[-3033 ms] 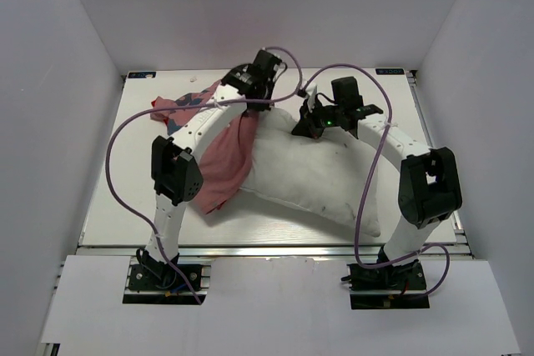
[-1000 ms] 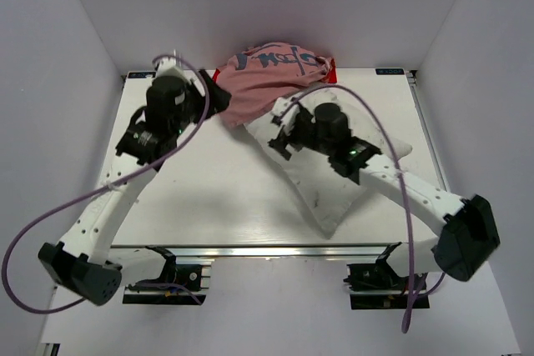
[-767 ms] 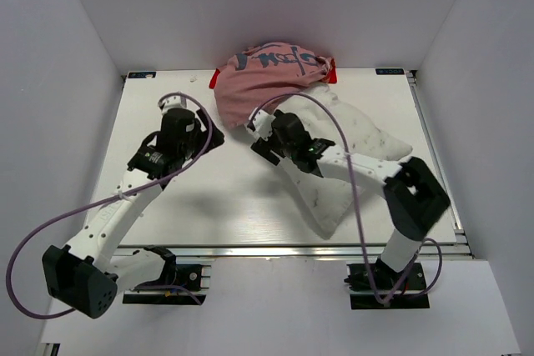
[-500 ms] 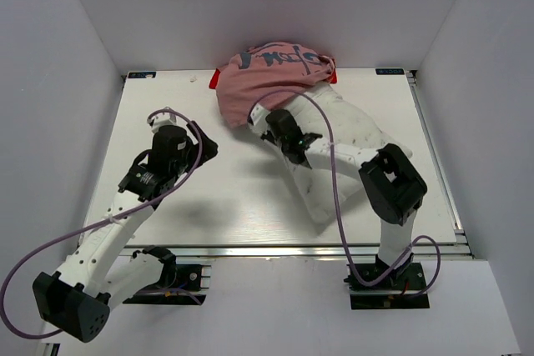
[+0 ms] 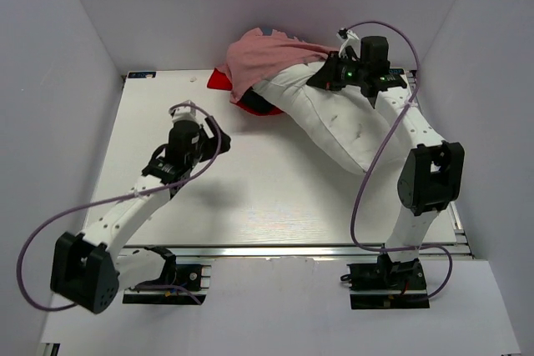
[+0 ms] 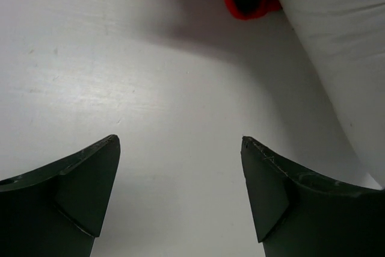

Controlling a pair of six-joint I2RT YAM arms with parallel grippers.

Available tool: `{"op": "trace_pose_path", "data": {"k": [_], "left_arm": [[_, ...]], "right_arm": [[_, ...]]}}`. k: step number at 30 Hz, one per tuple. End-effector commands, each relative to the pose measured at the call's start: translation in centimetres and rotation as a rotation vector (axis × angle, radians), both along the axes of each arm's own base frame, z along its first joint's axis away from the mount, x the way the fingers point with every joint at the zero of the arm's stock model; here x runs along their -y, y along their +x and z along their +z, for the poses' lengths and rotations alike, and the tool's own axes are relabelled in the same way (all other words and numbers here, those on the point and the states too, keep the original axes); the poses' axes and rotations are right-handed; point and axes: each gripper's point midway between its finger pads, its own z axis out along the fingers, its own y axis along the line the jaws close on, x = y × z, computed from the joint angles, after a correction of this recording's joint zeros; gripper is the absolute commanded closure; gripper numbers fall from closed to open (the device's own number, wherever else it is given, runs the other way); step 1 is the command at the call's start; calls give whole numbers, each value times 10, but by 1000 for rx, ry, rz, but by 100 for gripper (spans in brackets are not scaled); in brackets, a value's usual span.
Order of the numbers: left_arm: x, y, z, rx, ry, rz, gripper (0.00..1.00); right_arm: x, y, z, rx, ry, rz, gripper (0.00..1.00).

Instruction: Put the pillow into the pillowcase

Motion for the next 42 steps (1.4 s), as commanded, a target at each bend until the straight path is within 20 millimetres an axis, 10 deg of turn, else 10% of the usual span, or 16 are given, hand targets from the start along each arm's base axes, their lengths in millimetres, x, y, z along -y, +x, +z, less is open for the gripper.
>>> {"op": "trace_pose_path", "data": {"k": [1,8,16,26,32,35,42], "left_arm": [[21,40,52,183,-12,-84,9],[59,89,76,235,-34,-198,9],[45,149,18,72,56,-120,10],[42,206,18,114,55,-92,15],[82,232,36,202,-63,-263,43],[101,219,74,297,-129,-378,100],[137,120,224,561,-207,-603,100]], "right_arm": [[-36,-48,82,-21,300,206,100],[-32,-48,86,-71,362,210,100],[-28,-54,99,-70,383,243,100],[-16,-66,109,-83,394,274,100],[-15,-73,105,-77,376,282,100],[-13,-63,92,-71,326,236,100],[-33,-19,71,29,143,33,100]]}}
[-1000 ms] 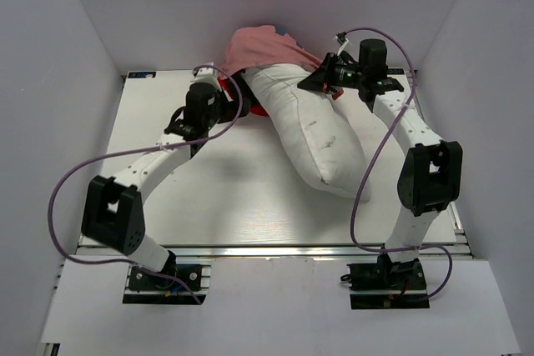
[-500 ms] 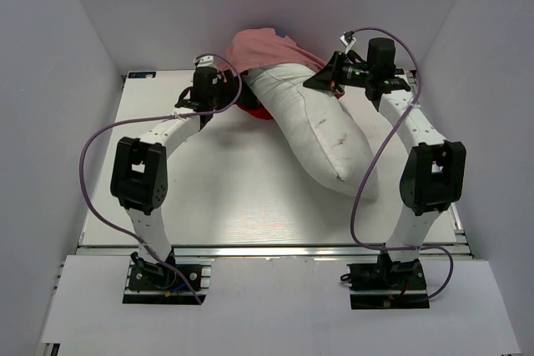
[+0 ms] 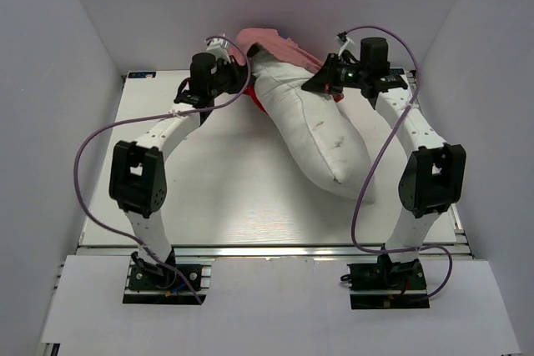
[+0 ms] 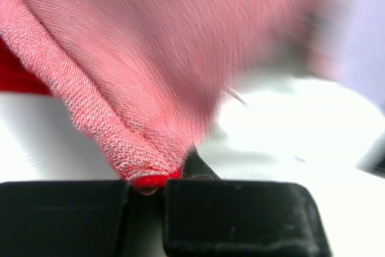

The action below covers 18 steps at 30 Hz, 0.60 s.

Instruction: Put the pillow into the pillowcase

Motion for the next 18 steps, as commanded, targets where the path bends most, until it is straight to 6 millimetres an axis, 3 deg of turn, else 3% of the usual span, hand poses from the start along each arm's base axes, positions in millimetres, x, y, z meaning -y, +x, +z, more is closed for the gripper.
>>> {"op": "trace_pose_path", "data": {"k": [1,2,3,6,7,9,11,12,13,15,17,18], "left_arm": [[30,-81,166,303,-108,-195,100],[33,-92,189,344,-106,-212,100],[39,-104,199,352,-107,-234,100],[33,-128,230,362,-113,-233,100],[29,-138,246,392,-129,-231,100],[31,-154,271,425,-182,-249,100],[39,-170,300,469,-230,-284,100],[44,-173,305,466,-242,-305,100],[49,-175,305,450,-245,-325,100],[60,-173,295,394,-256,-361,100],[59,-166,271,334,-220,-337,100],[56,-150,243,278,-188,-279,100]], "right_arm": [[-21,20,56,246,-73,-83,100],[-34,20,56,261,-90,-88,100],[-38,25,72,307,-99,-123,100],[-38,44,85,358,-141,-246,100],[-35,52,99,392,-153,-304,100],[-30,58,90,375,-187,-332,100],[-33,52,75,327,-199,-307,100],[-33,50,73,316,-196,-307,100],[-30,45,73,312,-190,-313,100],[-25,48,99,366,-136,-361,100],[-20,40,147,470,-31,-386,100],[-26,28,162,510,20,-338,100]]}}
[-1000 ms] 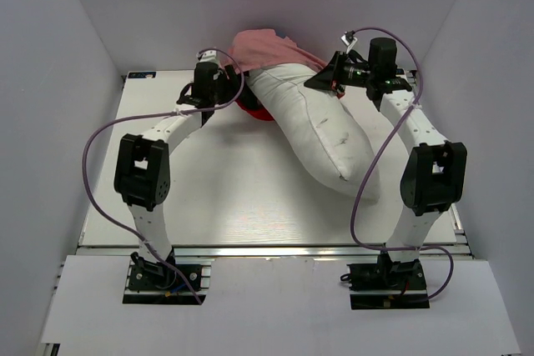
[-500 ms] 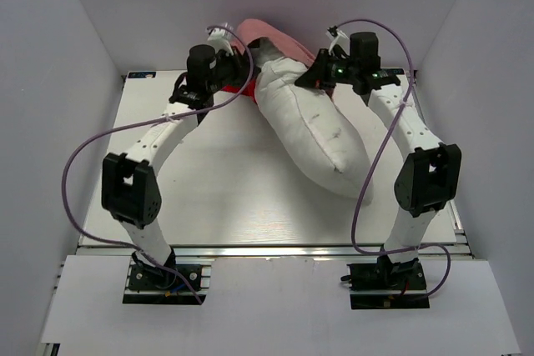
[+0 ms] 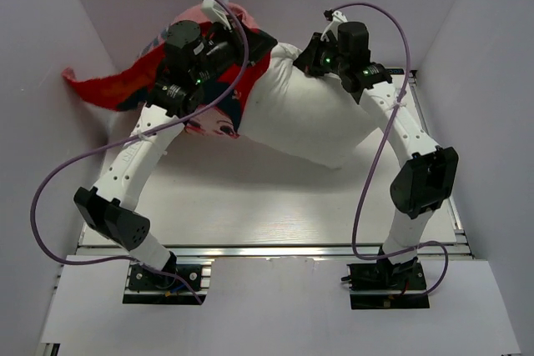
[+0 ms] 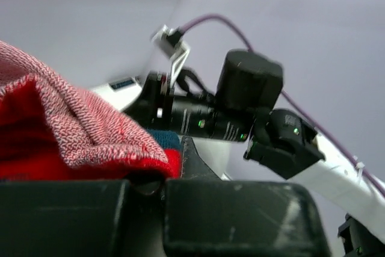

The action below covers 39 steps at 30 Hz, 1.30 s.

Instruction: Put the pillow into the pillowcase

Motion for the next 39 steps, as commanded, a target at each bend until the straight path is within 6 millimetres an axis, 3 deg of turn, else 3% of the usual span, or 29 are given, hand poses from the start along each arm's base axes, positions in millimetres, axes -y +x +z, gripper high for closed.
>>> {"op": "trace_pose_path", "data": {"k": [1,2,3,4,6,7,8,9,10,11,13,14,15,16,17,18,21,22,24,25,26,27,28,29,30,31,32,35,39], "left_arm": [[7,-9,-21,-63,17,-40,100],[8,3,-37,-96,29,-37,100],[9,10,-47,-125,33,-33,100],[11,15,-44,-135,19,-31,100],[20,31,-60,-184,33,-30,100],[18,36,-46,-166,21,-11,100],[17,41,-46,-171,24,0,100],[15,47,-50,-188,32,10,100],[11,50,-47,-187,26,24,100],[7,51,-44,-185,18,30,100],[-2,49,-32,-169,-8,32,100],[-1,45,-30,-170,-15,16,100],[0,42,-24,-158,-32,-2,100],[4,35,-19,-178,-64,-35,100],[13,25,-20,-190,-69,-85,100],[21,17,-19,-195,-76,-115,100],[58,-23,-14,-206,-91,-234,100],[64,-35,-11,-218,-105,-265,100],[81,-54,-13,-232,-121,-325,100],[83,-60,-11,-252,-146,-344,100],[82,-62,-2,-223,-176,-350,100],[82,-61,-4,-232,-186,-343,100],[82,-57,-3,-222,-183,-334,100],[87,-45,-19,-262,-157,-309,100],[87,-39,-15,-251,-154,-297,100],[88,-32,-21,-265,-152,-299,100],[96,-27,-29,-284,-159,-324,100],[101,-18,-34,-293,-170,-327,100],[88,-14,-32,-296,-176,-278,100]], "right_arm": [[-4,-34,125,313,205,49,100],[-33,-61,129,314,227,166,100],[-35,-69,126,294,212,201,100],[-63,-101,125,274,215,306,100],[-98,-155,105,207,227,489,100],[-98,-181,116,229,248,533,100],[-103,-195,94,191,239,566,100],[-107,-212,101,233,259,594,100],[-98,-224,125,331,290,591,100],[-94,-224,128,361,294,569,100],[-77,-189,135,419,270,390,100],[-65,-165,136,422,273,286,100],[-40,-131,139,419,278,184,100],[-34,-100,118,352,260,123,100],[-20,-75,112,309,264,36,100],[1,-37,105,285,250,-51,100],[38,14,82,243,220,-199,100],[42,18,86,257,219,-204,100],[33,10,84,245,224,-141,100],[21,-2,72,219,224,-75,100],[-8,-27,67,197,229,37,100],[-19,-51,77,218,233,90,100],[-33,-71,54,184,211,140,100],[-62,-104,58,217,224,229,100],[-66,-130,74,276,236,266,100],[-72,-143,60,267,226,280,100],[-79,-159,69,295,244,305,100],[-76,-153,67,297,226,276,100],[-64,-151,56,343,156,273,100]]}}
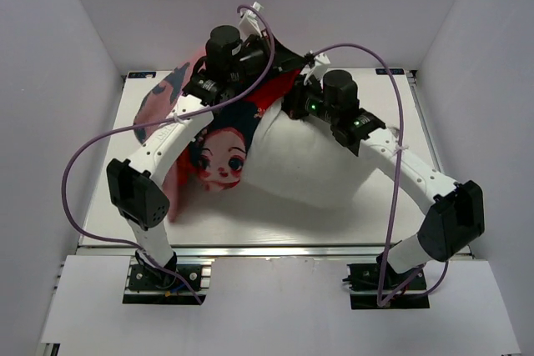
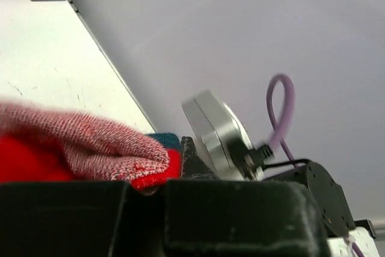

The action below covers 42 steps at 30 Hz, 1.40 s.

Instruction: Put the pillow into the pillowcase

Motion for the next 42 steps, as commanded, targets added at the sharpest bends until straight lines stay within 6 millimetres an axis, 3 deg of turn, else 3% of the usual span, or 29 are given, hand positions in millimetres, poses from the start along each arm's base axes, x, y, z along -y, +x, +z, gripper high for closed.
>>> {"op": "trace_pose_path", "data": {"k": [1,3,4,5,6,7,8,11,13,15,16,17,18,19,20,23,25,26,28,29,30,32,33,34,36,37,39,40,42], "left_arm": [[7,-16,19,53,-65,-26,100],[-4,-30,16,48,-69,-20,100],[-7,-30,-14,10,-50,-1,100],[-12,-33,-24,-9,-47,13,100],[-24,-44,-15,2,-72,27,100],[-29,-44,-37,-25,-66,53,100],[-35,-46,-38,-25,-75,67,100],[-48,-43,-28,-7,-95,105,100],[-46,-37,-17,7,-101,105,100],[-41,-32,-15,9,-100,99,100],[-37,-24,-26,-19,-83,102,100],[-37,-14,-23,-18,-82,131,100],[-37,-6,-32,-43,-62,149,100],[-35,9,-50,-76,-39,164,100],[-39,22,-53,-90,-37,185,100],[-34,58,-76,-132,-9,210,100],[-29,74,-88,-151,13,212,94],[-23,90,-109,-178,32,213,92],[-17,103,-103,-180,32,207,78],[-13,115,-124,-209,48,206,72],[-9,120,-106,-180,29,192,65],[-7,130,-101,-165,28,188,38],[-4,135,-106,-171,43,183,30],[-5,135,-75,-95,27,173,23],[-12,133,-54,-53,47,182,4],[-19,130,-26,32,55,202,3],[-38,125,-14,56,112,253,2],[-57,116,6,124,159,316,2],[-78,100,0,116,260,367,2]], "right_arm": [[-20,-37,68,250,97,169,100],[-16,-34,42,220,57,154,100],[-12,-29,34,214,41,136,100],[-9,-27,28,207,34,126,100],[-6,-24,16,193,24,114,100],[-1,-19,13,189,20,98,100],[2,-15,9,182,19,87,100],[10,-2,15,195,35,68,100],[14,8,32,237,63,57,100],[16,14,49,286,75,48,100],[19,21,49,295,65,32,100],[22,27,51,322,38,16,83],[31,40,59,345,22,-39,75],[36,52,52,333,-6,-73,66],[56,69,48,326,-42,-135,48],[90,95,55,334,-62,-209,29],[126,110,72,375,-78,-264,25],[136,112,77,394,-88,-272,22],[157,108,97,484,-130,-255,19],[160,104,102,516,-147,-233,16],[160,93,109,560,-176,-168,16],[150,75,115,611,-212,-38,16],[138,56,104,577,-216,86,14],[130,45,100,592,-237,163,13],[104,20,81,555,-268,285,11],[99,11,55,522,-349,335,11],[86,-3,17,457,-421,344,11],[84,-7,3,436,-450,353,11],[82,-17,-29,384,-525,320,11]]}}
